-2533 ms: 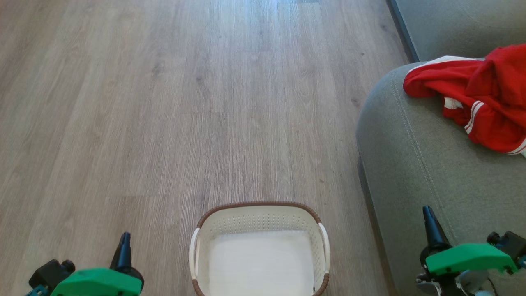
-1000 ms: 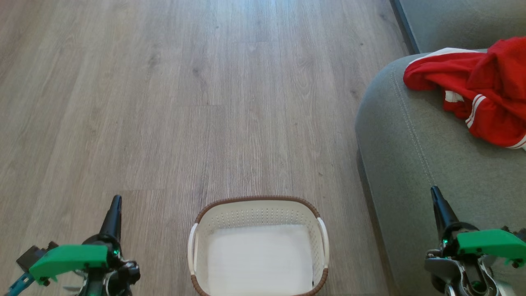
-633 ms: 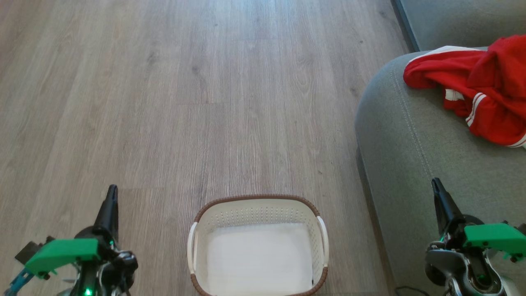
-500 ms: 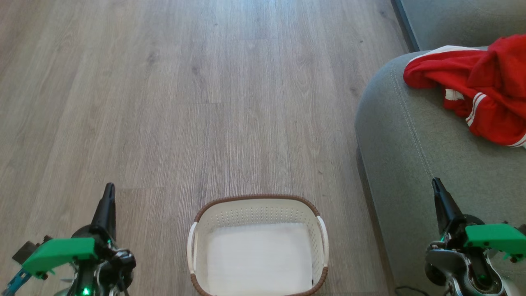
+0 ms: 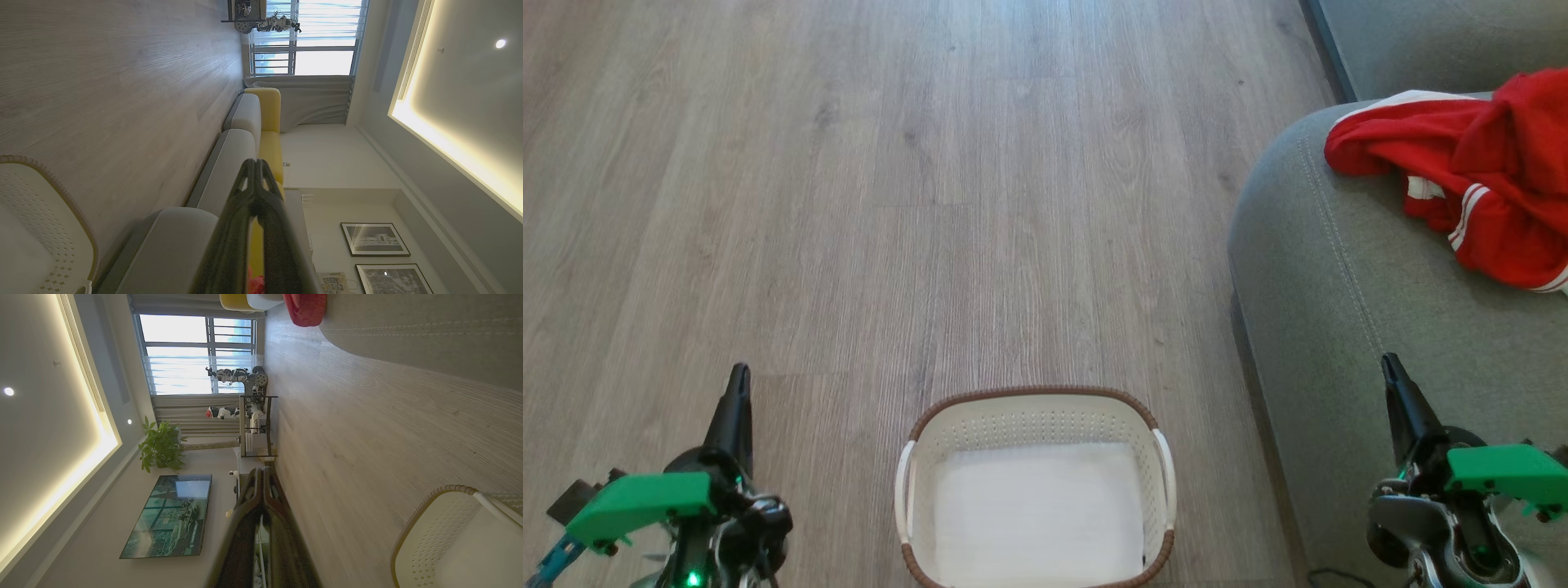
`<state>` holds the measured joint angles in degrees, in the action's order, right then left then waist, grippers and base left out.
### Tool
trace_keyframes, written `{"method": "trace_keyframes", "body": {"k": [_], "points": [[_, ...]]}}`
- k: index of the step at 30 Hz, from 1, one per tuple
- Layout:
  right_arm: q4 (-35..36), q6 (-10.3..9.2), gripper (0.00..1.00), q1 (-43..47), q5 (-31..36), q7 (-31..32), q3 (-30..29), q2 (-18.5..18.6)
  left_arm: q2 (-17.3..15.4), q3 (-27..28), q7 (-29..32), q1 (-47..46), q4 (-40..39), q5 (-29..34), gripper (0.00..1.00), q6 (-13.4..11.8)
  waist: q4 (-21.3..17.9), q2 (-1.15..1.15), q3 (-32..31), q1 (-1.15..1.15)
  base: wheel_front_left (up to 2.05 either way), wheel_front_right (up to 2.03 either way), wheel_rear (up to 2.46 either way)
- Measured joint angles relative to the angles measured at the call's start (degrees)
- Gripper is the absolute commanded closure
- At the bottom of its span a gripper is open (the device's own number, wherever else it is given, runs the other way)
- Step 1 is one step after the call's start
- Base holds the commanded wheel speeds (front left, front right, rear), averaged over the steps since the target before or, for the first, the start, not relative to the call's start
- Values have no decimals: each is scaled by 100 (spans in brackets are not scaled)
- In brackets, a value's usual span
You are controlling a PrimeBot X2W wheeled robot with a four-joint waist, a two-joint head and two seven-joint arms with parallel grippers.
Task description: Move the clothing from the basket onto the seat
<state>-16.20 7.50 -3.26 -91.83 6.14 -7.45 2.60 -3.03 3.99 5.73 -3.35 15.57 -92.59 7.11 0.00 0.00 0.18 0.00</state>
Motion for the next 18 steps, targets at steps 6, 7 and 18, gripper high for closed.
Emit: {"method": "trace_keyframes", "body": {"k": [6, 7, 18], "points": [[0, 0, 100, 0, 0, 0, 0, 0, 2, 4, 0, 0, 0, 0, 100, 0, 0, 0, 0, 0, 0, 0, 0], [0, 0, 100, 0, 0, 0, 0, 0, 2, 4, 1, 0, 0, 1, 100, 0, 0, 0, 0, 0, 0, 0, 0], [0, 0, 100, 0, 0, 0, -1, 0, 7, 13, 8, 0, 0, 1, 100, 0, 0, 0, 0, 0, 0, 0, 0]]}}
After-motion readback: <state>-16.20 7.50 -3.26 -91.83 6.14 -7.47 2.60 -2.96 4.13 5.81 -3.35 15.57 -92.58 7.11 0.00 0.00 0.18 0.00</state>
